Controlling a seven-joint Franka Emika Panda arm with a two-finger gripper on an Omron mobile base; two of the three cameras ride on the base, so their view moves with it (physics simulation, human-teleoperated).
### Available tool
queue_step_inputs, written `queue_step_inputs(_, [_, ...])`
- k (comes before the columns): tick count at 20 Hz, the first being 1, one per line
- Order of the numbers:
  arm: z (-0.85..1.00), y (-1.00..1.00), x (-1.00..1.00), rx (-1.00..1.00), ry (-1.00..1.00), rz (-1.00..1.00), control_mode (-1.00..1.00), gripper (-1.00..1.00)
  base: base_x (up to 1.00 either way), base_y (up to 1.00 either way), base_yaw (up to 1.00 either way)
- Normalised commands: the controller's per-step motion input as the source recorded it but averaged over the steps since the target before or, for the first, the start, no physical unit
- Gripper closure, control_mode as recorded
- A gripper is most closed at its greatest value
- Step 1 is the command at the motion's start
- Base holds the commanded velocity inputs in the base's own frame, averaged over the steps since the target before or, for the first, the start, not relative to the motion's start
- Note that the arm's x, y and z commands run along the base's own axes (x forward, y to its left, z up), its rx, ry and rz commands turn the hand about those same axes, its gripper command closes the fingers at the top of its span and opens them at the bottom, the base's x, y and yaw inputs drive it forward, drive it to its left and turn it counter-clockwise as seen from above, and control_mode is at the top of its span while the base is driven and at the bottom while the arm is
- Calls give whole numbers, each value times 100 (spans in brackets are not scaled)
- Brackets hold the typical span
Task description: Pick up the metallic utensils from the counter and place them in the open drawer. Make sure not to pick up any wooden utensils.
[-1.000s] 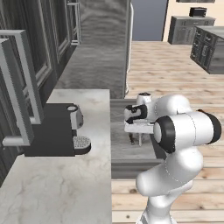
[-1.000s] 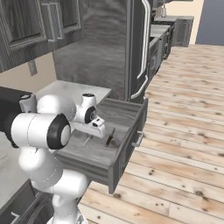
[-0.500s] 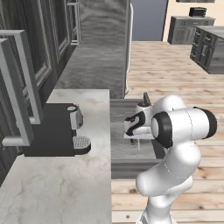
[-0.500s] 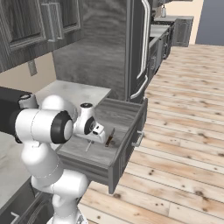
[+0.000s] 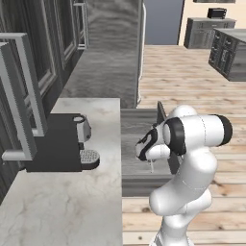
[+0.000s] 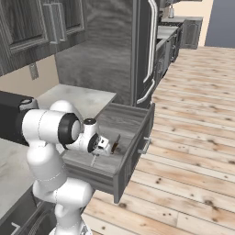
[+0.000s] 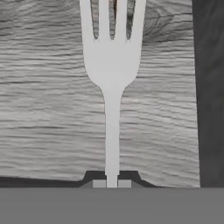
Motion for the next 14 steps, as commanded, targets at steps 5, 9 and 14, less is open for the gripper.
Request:
queue_step_inputs(5, [-21,0,22,0,-1,5,-100,100,0,0,0])
queue_step_inputs(9, [-6,0,39,0,0,2,-100,100,0,0,0])
queue_step_inputs(14, [-2,1,32,0,0,0,-100,100,0,0,0])
